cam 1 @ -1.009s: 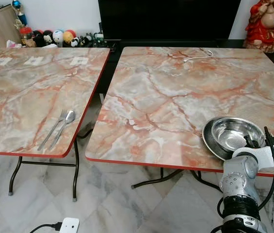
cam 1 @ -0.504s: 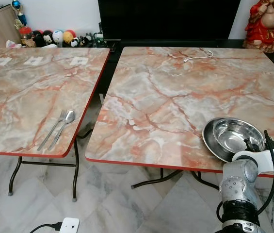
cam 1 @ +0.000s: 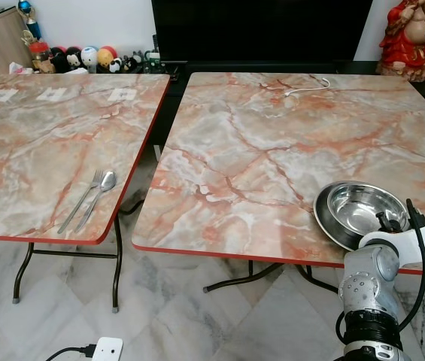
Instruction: Setting the table
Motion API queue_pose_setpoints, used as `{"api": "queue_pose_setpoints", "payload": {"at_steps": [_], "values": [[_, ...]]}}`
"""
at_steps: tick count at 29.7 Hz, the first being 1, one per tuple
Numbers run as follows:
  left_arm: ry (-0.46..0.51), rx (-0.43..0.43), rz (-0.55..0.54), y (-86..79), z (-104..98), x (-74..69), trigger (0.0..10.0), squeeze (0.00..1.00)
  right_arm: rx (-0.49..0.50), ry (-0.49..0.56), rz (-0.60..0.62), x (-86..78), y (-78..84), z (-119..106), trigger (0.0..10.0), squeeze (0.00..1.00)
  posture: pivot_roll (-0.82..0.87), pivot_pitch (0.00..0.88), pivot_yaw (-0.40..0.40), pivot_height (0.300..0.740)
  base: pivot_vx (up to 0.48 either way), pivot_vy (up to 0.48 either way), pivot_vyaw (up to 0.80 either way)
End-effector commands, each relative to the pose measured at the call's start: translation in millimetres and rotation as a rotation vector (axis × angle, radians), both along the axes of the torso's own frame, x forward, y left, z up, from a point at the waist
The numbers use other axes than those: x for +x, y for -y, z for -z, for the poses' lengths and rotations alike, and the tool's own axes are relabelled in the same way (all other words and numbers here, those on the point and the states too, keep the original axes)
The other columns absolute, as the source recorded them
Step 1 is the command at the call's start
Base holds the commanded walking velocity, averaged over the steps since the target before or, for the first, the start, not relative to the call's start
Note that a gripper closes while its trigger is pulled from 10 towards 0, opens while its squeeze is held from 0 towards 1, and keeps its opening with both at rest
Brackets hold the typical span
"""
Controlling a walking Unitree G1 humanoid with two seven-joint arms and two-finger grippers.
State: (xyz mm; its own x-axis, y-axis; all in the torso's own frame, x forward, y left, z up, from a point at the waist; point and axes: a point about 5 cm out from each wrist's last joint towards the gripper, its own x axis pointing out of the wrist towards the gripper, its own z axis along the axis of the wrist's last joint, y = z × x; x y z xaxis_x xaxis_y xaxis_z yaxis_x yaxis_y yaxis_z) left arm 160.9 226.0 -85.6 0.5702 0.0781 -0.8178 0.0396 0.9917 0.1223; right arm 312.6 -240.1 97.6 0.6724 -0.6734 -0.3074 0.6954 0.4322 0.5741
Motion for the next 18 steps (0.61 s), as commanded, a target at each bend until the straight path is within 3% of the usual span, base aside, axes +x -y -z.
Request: {"api": "queue_pose_setpoints", "payload": {"at_steps": [1,2,4,11,12,14,15,16,17,18], "values": [[-0.007,-0.001,-0.014,-1.5,1.0,-3.1,10.0,0.0,-0.015,0.014,-0.014,1.2,-2.4,-5.6,10.0,0.49,0.07,0.0,0.015,0.74,0.0,0.0,0.0],[-0.007,-0.001,-0.014,-1.5,1.0,-3.1,10.0,0.0,-0.015,0.015,-0.016,1.5,-2.7,-5.8,10.0,0.42,0.07,0.0,0.014,0.74,0.0,0.0,0.0],[-0.006,-0.002,-0.017,-1.5,1.0,-3.1,10.0,0.0,-0.015,0.019,-0.016,1.8,-2.7,-6.5,10.0,0.0,0.07,0.0,0.014,0.74,0.0,0.0,0.0],[-0.006,-0.001,-0.015,-1.6,1.0,-3.2,10.0,0.0,-0.03,0.024,-0.016,0.7,-2.6,-8.1,10.0,0.0,0.07,0.0,0.016,0.74,0.0,0.0,0.0],[-0.006,-0.001,-0.014,-1.5,1.0,-3.1,10.0,0.0,-0.03,0.028,-0.013,0.4,-2.4,-8.3,10.0,0.48,0.07,0.0,0.015,0.74,0.0,0.0,0.0],[-0.006,-0.001,-0.014,-1.4,1.0,-3.1,10.0,0.0,-0.03,0.027,-0.012,0.4,-2.4,-8.3,10.0,0.48,0.07,0.0,0.015,0.74,0.0,0.0,0.0],[-0.006,-0.001,-0.014,-1.5,1.0,-3.1,10.0,0.0,-0.029,0.027,-0.012,0.3,-2.4,-8.3,10.0,1.0,0.07,0.0,0.015,0.74,0.0,0.0,0.0],[-0.006,-0.001,-0.014,-1.4,1.0,-3.1,10.0,0.0,-0.029,0.026,-0.012,0.4,-2.3,-8.3,10.0,1.0,0.07,0.0,0.015,0.74,0.0,0.0,0.0],[-0.006,-0.001,-0.014,-1.4,1.0,-3.1,10.0,0.0,-0.028,0.027,-0.013,0.5,-2.3,-8.3,10.0,0.52,0.07,0.0,0.015,0.74,0.0,0.0,0.0],[-0.006,-0.001,-0.014,-1.3,1.0,-3.1,10.0,0.0,-0.027,0.027,-0.015,0.5,-2.4,-8.3,10.0,0.52,0.07,0.0,0.015,0.74,0.0,0.0,0.0]]}}
